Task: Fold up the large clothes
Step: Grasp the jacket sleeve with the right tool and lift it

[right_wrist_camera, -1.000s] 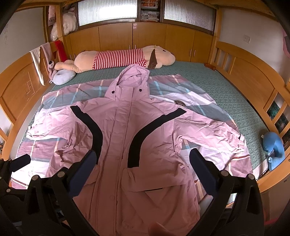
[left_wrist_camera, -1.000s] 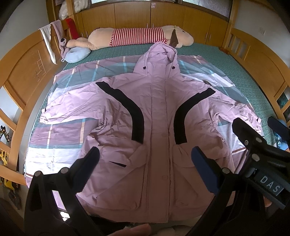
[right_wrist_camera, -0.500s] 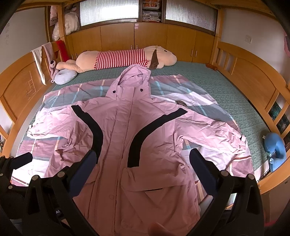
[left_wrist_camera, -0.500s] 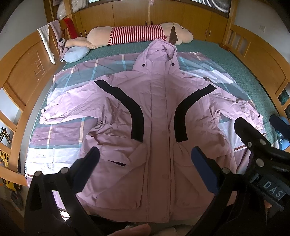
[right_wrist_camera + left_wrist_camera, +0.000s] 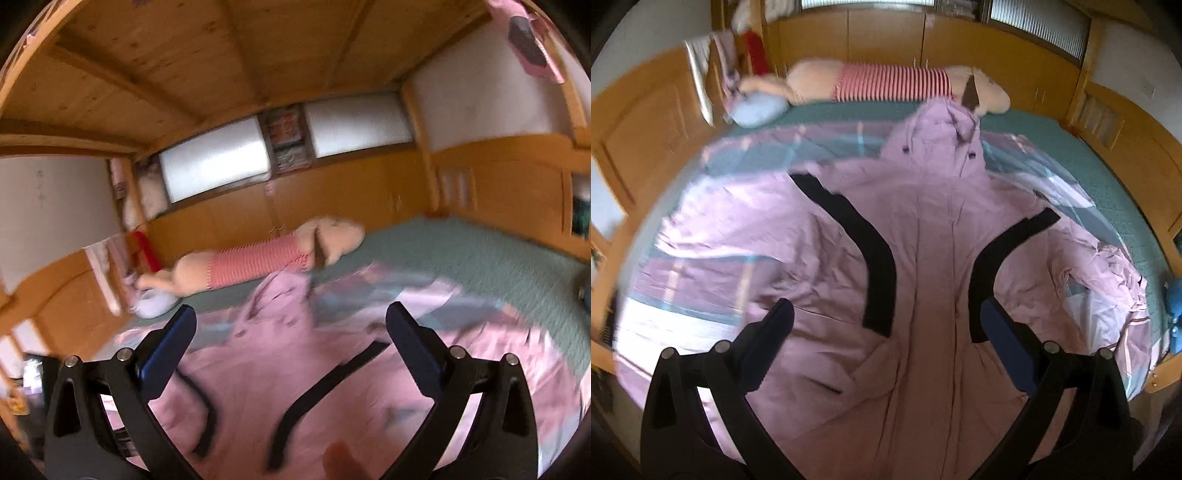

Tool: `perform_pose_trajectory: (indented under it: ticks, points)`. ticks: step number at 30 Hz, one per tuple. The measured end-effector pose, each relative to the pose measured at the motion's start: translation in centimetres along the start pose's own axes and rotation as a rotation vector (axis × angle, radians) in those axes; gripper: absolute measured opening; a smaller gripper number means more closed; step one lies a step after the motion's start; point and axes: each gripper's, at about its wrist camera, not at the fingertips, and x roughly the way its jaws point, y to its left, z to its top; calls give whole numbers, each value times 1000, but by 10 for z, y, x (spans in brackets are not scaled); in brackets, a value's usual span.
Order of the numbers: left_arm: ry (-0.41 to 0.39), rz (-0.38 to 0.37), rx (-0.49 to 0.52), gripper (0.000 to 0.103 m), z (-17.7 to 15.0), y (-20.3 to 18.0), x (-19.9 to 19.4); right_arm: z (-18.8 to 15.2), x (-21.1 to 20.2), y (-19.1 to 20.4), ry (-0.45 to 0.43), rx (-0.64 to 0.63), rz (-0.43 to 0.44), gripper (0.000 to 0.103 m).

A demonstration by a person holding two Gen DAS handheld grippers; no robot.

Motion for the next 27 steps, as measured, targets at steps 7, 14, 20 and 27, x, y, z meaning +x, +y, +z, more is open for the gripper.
perform_pose_trajectory:
  ticks: [7, 14, 20, 27]
  points:
    - [44, 53, -13, 69, -18, 5, 94, -94, 101, -183, 403, 435, -198, 102]
    - [-41, 81, -50, 70, -30, 10, 125, -162, 137, -255, 549, 1078, 62, 97]
    - [59, 10, -64, 98, -29, 23, 138, -167, 155, -294, 539, 1109, -50, 97]
    - [88, -47, -33, 101, -31, 13, 135, -169, 143, -338, 454, 1121, -175, 77]
